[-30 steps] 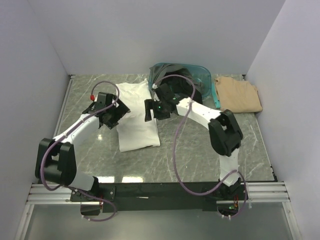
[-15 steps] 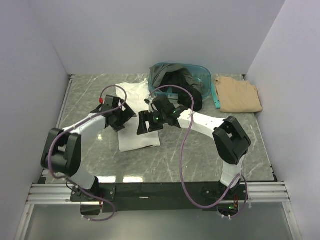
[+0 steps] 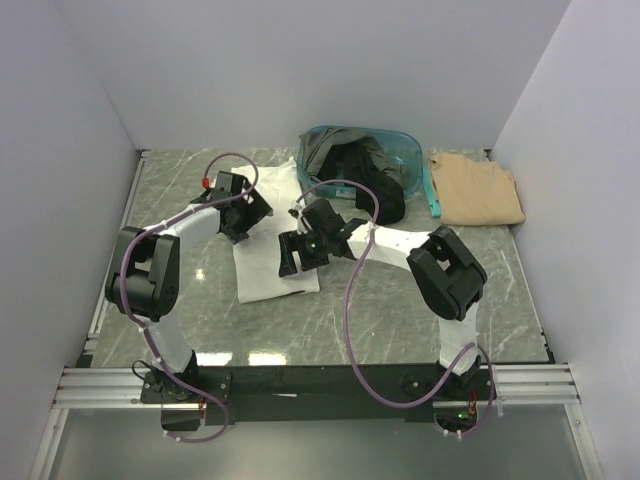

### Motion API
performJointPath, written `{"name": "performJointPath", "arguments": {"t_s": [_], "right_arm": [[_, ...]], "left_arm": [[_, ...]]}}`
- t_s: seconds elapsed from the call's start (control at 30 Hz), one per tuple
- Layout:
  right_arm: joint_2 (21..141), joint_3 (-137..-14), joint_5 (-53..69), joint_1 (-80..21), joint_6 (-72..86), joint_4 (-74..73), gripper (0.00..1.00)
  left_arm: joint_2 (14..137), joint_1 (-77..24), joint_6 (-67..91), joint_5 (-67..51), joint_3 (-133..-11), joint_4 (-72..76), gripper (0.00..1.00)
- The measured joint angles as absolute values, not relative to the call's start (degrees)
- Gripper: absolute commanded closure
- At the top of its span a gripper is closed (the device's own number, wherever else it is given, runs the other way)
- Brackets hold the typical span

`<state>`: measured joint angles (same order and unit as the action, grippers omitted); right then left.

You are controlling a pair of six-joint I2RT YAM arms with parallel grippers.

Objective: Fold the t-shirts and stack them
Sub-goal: Fold the tshirt

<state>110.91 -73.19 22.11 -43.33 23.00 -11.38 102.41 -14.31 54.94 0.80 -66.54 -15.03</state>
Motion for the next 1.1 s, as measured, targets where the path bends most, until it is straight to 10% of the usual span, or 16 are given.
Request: {"name": "performJointPath", "arguments": {"t_s": [1.1], "right_arm": [[86.54, -57.49, 10.11, -56.18, 27.66, -13.85, 0.13]], "left_arm": [[66.24, -18.81, 59.40, 15.16, -45.56, -27.68, 0.01]]}}
